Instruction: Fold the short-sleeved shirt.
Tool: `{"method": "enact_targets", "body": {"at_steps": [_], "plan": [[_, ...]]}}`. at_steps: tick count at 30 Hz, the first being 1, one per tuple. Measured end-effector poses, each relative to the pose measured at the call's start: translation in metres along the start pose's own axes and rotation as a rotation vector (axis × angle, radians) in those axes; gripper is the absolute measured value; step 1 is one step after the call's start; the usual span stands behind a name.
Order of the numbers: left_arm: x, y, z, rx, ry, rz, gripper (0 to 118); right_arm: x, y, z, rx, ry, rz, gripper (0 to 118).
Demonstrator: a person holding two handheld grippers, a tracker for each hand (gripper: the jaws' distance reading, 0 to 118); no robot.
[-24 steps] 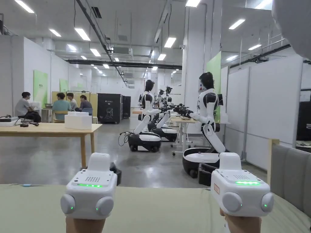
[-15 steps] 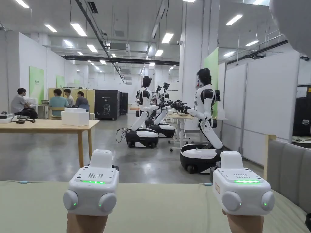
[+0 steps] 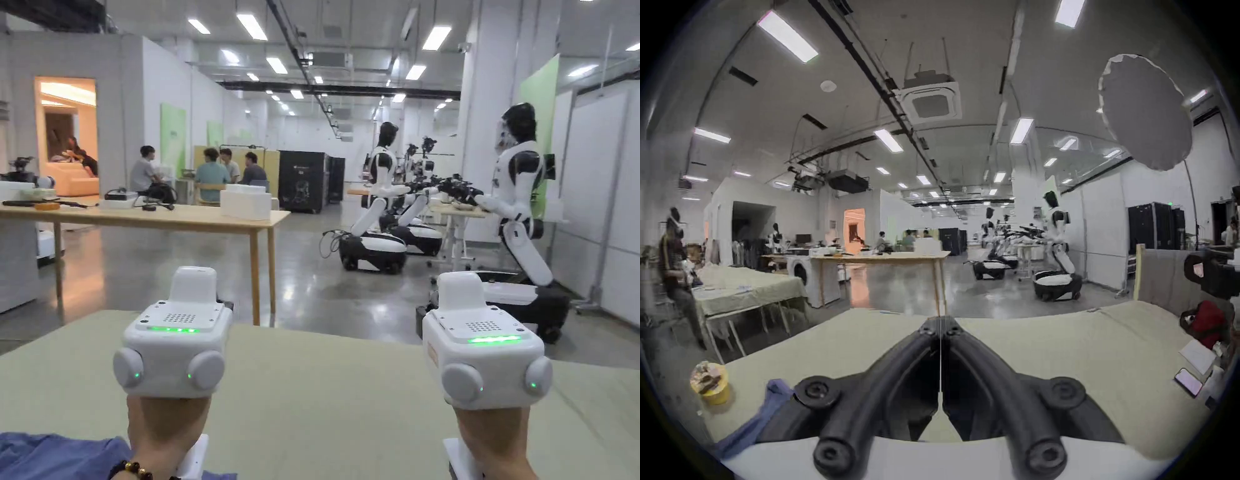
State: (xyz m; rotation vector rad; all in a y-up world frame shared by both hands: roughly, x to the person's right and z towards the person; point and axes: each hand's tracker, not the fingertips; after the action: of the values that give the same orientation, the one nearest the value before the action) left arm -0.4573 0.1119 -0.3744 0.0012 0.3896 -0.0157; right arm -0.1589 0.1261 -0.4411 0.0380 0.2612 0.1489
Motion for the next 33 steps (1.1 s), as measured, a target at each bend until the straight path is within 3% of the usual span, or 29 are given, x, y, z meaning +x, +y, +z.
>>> {"method": "enact_targets", "body": {"at_steps": [3,5,8,13,15,20,22,23,25,28,33], "plan": [[-0.061,-0.004,0.017,-0.029,0.108,0.002,0,-0.07,-0.001,-0.021,0.003,0.133,-0.034,0],[-0.097,-0.008,0.022,-0.041,0.173,0.006,0,-0.111,0.002,-0.022,-0.002,0.227,-0.014,0],[-0.133,-0.008,0.029,-0.07,0.193,0.046,0,-0.151,0.004,-0.015,0.026,0.273,0.023,0],[-0.152,-0.016,0.024,-0.2,0.137,-0.034,0,-0.16,0.006,-0.019,-0.017,0.324,-0.023,0],[-0.151,-0.027,0.009,-0.362,0.058,-0.047,0,-0.153,0.001,-0.02,-0.035,0.388,-0.033,0],[-0.142,-0.093,-0.041,-0.753,-0.08,-0.069,2,-0.153,-0.022,-0.013,-0.047,0.42,0.037,0],[-0.143,-0.127,-0.062,-0.804,-0.063,-0.108,14,-0.154,-0.035,-0.014,-0.061,0.444,0.048,0],[-0.141,-0.141,-0.069,-0.761,-0.066,-0.105,36,-0.155,-0.041,-0.013,-0.071,0.455,0.053,0],[-0.14,-0.174,-0.094,-0.8,-0.112,-0.043,118,-0.157,-0.053,-0.017,-0.094,0.479,0.046,0],[-0.145,-0.217,-0.112,-0.903,-0.14,-0.027,116,-0.161,-0.075,-0.03,-0.148,0.518,0.035,0],[-0.144,-0.267,-0.116,-0.992,-0.17,-0.176,116,-0.173,-0.093,-0.031,-0.178,0.547,0.058,0]]}}
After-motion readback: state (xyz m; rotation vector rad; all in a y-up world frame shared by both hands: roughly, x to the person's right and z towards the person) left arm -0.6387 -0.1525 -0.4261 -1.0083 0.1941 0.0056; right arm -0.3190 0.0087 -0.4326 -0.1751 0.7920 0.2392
